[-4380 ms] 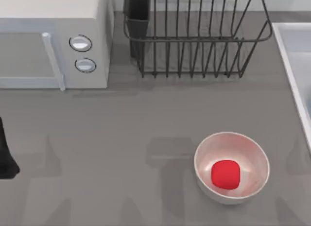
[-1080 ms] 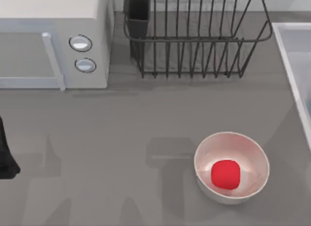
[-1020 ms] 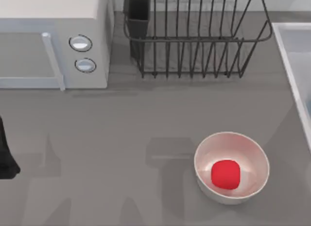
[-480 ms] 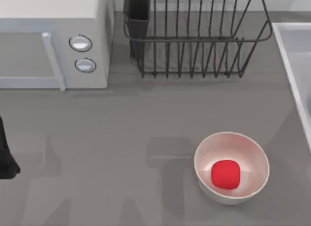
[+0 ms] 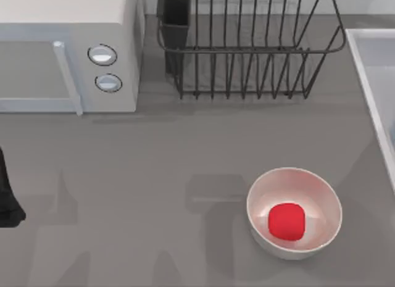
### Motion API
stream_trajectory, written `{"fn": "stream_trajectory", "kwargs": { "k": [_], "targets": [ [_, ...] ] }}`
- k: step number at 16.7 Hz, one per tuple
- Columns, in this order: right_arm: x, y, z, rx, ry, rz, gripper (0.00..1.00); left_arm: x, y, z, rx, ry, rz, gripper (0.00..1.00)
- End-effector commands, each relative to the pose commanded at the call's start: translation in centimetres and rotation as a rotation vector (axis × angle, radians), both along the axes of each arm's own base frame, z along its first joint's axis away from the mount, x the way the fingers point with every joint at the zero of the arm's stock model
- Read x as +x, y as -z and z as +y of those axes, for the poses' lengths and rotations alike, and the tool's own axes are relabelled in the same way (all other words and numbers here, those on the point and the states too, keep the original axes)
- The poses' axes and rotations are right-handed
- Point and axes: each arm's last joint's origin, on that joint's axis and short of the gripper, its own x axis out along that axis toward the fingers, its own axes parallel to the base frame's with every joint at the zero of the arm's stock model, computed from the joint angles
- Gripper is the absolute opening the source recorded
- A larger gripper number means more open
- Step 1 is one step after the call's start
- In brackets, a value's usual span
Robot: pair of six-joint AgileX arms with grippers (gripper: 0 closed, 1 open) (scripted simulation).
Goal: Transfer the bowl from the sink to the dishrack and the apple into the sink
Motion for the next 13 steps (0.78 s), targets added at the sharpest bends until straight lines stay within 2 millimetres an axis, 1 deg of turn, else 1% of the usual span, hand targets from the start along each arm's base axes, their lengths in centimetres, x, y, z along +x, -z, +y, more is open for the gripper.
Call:
{"fn": "stream_trajectory", "kwargs": {
  "k": [4, 6, 7, 9, 10, 11, 13],
  "targets": [
    [0.0, -0.3, 0.1, -0.001, -0.002, -0.004, 0.0, 0.0, 0.0, 0.0, 0.0, 0.0, 0.0, 1.0],
    [-0.6, -1.5, -0.5, 0.0, 0.003, 0.001, 0.0, 0.0, 0.0, 0.0, 0.0, 0.0, 0.0, 1.0],
    [-1.2, -2.6, -1.1, 0.0, 0.005, 0.004, 0.0, 0.0, 0.0, 0.0, 0.0, 0.0, 0.0, 1.0],
    [-3.0, -6.0, -2.4, -0.001, 0.008, 0.006, 0.0, 0.0, 0.0, 0.0, 0.0, 0.0, 0.0, 1.0],
    [-4.3, -8.3, -3.0, -0.004, 0.008, 0.004, 0.0, 0.0, 0.0, 0.0, 0.0, 0.0, 0.0, 1.0],
    [-5.8, -10.7, -3.6, -0.007, 0.008, 0.0, 0.0, 0.0, 0.0, 0.0, 0.0, 0.0, 0.0, 1.0],
    [-9.5, -15.9, -4.3, -0.016, 0.006, -0.011, 0.0, 0.0, 0.0, 0.0, 0.0, 0.0, 0.0, 1.0]
  ]
}}
